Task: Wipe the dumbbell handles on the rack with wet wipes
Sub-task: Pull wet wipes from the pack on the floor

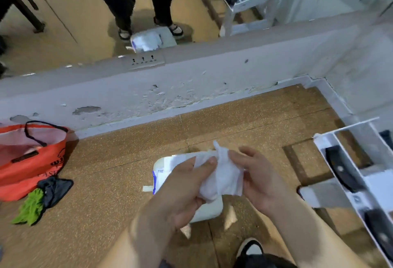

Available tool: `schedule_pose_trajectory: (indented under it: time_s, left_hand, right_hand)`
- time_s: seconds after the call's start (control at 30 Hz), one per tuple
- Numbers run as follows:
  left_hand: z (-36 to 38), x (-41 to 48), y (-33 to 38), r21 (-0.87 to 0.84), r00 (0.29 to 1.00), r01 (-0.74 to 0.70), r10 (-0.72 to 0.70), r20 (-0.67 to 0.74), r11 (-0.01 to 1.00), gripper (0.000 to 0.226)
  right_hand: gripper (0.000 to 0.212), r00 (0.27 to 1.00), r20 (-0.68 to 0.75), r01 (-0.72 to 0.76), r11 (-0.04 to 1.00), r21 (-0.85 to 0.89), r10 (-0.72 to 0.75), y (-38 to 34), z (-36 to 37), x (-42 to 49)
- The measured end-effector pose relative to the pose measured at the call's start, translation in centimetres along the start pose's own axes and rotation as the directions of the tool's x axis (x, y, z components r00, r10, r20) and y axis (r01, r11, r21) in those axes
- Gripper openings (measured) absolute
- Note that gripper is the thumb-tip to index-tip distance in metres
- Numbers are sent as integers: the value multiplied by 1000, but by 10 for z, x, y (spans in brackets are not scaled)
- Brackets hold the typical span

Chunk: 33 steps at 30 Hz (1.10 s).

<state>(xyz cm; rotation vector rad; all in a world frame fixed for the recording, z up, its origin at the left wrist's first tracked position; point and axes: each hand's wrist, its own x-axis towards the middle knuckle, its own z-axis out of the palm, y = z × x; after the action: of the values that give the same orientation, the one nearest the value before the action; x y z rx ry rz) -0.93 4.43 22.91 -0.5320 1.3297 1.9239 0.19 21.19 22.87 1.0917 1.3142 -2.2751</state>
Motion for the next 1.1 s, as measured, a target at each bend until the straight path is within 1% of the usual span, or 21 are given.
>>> schedule_pose_trajectory:
  time_s: [0.03, 0.1, 0.13, 0.2, 0.27, 0.33, 0.37, 0.43, 0.5, 0.57, 0.63, 0.73, 0.77, 0.8, 0.83, 0.9, 0.93, 1.0, 1.1]
  left_hand:
    - [24, -26, 19, 34, 1000, 1, -1, 4, 999, 26]
    - [65, -75, 49, 131, 999, -29, 27, 21, 991, 27]
    - [90, -105, 70, 198, 998, -47, 41, 37, 979, 28]
    - [129, -157, 98, 279, 993, -98, 77, 86, 955, 27]
    - [160, -202, 125, 359, 986, -145, 103, 134, 922, 26]
    - [177, -233, 139, 389, 982, -157, 101, 160, 908, 27]
    - [182, -246, 144, 391, 981, -161, 103, 165, 906, 26]
    - [184, -260, 147, 368, 983, -163, 119, 138, 915, 25]
    - [181, -269, 153, 344, 990, -142, 128, 63, 928, 22]
    - [173, -274, 156, 304, 994, -102, 110, -10, 947, 21]
    - [164, -277, 160, 266, 990, -93, 118, -80, 960, 22]
    - [152, -271, 166, 208, 955, -148, 195, -226, 967, 21]
    - [148, -265, 168, 197, 935, -165, 217, -280, 966, 22]
    - [144, -260, 169, 210, 920, -187, 246, -306, 960, 23]
    - [138, -256, 169, 228, 911, -215, 279, -304, 950, 24]
    - [128, -247, 168, 233, 878, -269, 337, -339, 935, 27]
    - [123, -245, 170, 220, 854, -269, 338, -395, 938, 29]
    - [112, -236, 170, 216, 818, -242, 319, -479, 946, 30]
    - [102, -227, 159, 210, 846, -147, 233, -480, 967, 25]
  right_hand:
    - [32, 998, -25, 48, 998, -39, -49, -23, -2, -33]
    - [35, 994, -22, 105, 990, -93, -107, -57, -1, -95]
    - [39, 994, -3, 108, 990, -91, -108, -83, 2, -135]
    - [47, 994, 59, 100, 986, -133, -93, -116, 11, -201]
    - [46, 991, 56, 133, 974, -182, -125, -139, 22, -252]
    - [34, 986, 9, 168, 966, -197, -169, -150, 28, -285]
    - [30, 982, -24, 180, 967, -179, -187, -154, 30, -301]
    - [30, 980, -66, 182, 979, -92, -188, -157, 33, -322]
    - [33, 982, -87, 167, 986, -10, -167, -161, 34, -336]
    - [35, 981, -150, 136, 989, 62, -125, -159, 27, -336]
    - [36, 971, -225, 103, 989, 108, -76, -157, 14, -325]
    - [41, 953, -301, 70, 985, 157, -20, -157, -5, -294]
    - [40, 953, -302, 50, 985, 167, 2, -159, -10, -282]
    - [40, 955, -295, 27, 984, 174, 26, -159, -14, -269]
    - [40, 956, -289, 1, 985, 175, 51, -159, -17, -256]
    - [46, 953, -289, -52, 990, 133, 89, -162, -16, -232]
    - [49, 954, -283, -82, 993, 84, 102, -162, -15, -219]
    - [46, 953, -279, -134, 990, -45, 116, -165, -5, -199]
    - [51, 971, -205, -165, 964, -209, 122, -154, 12, -176]
